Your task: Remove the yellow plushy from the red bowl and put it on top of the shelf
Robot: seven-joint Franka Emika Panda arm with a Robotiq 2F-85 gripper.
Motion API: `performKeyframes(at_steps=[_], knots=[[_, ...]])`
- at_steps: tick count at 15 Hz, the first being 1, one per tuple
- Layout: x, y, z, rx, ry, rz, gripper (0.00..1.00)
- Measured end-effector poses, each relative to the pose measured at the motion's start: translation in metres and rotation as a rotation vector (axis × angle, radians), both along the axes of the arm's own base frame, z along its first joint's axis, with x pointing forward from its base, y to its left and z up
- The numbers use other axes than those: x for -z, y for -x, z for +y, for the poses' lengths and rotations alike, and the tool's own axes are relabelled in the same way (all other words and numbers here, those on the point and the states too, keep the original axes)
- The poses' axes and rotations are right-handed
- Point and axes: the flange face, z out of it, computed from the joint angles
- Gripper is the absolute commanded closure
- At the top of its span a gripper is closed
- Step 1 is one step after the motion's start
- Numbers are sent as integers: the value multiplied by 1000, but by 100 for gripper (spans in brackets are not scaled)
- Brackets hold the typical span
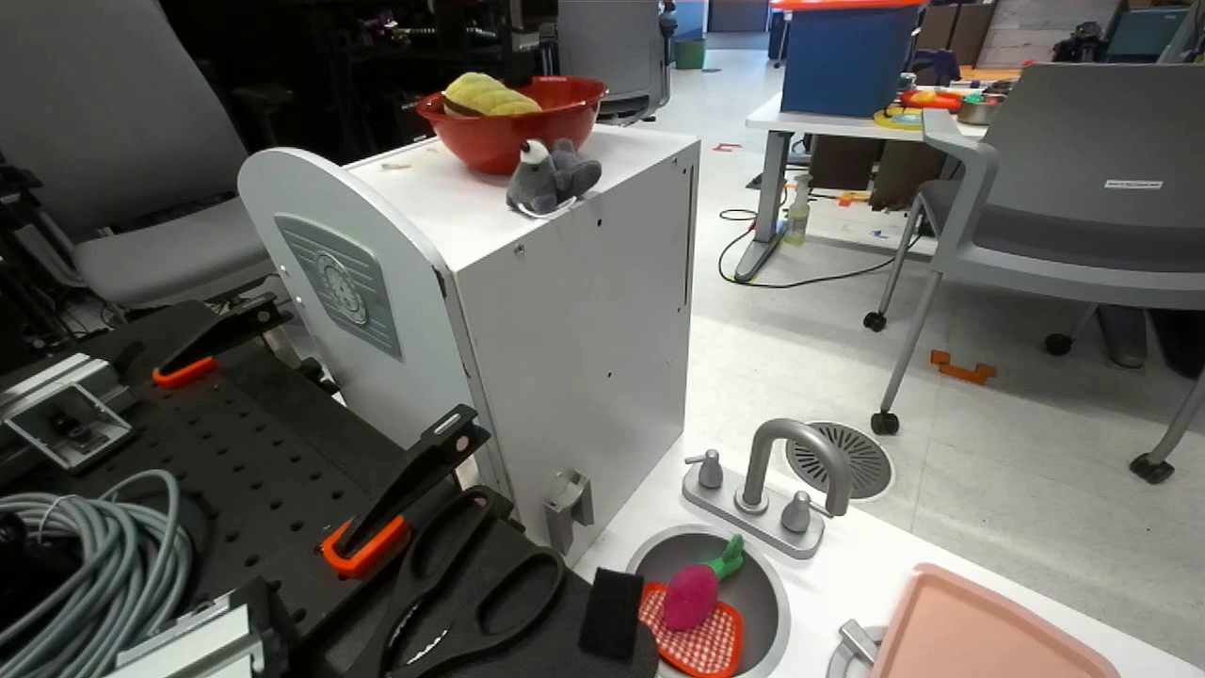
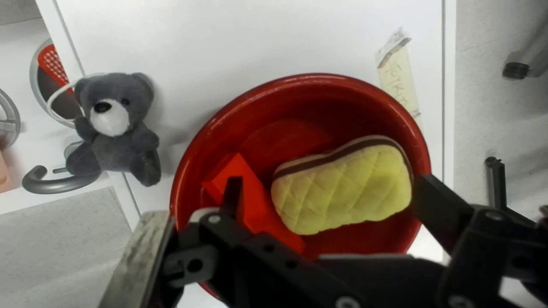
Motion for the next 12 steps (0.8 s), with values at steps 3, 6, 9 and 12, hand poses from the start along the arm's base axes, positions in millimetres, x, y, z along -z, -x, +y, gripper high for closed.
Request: performKeyframes(at_steps=[3,6,9,12], knots=[[11,-2,-2,5,0,20,0],[15,-4,-5,10,0,23,0],[14,-5,-6,12,0,20,0],[13,-5,-7,15,-1,19,0]])
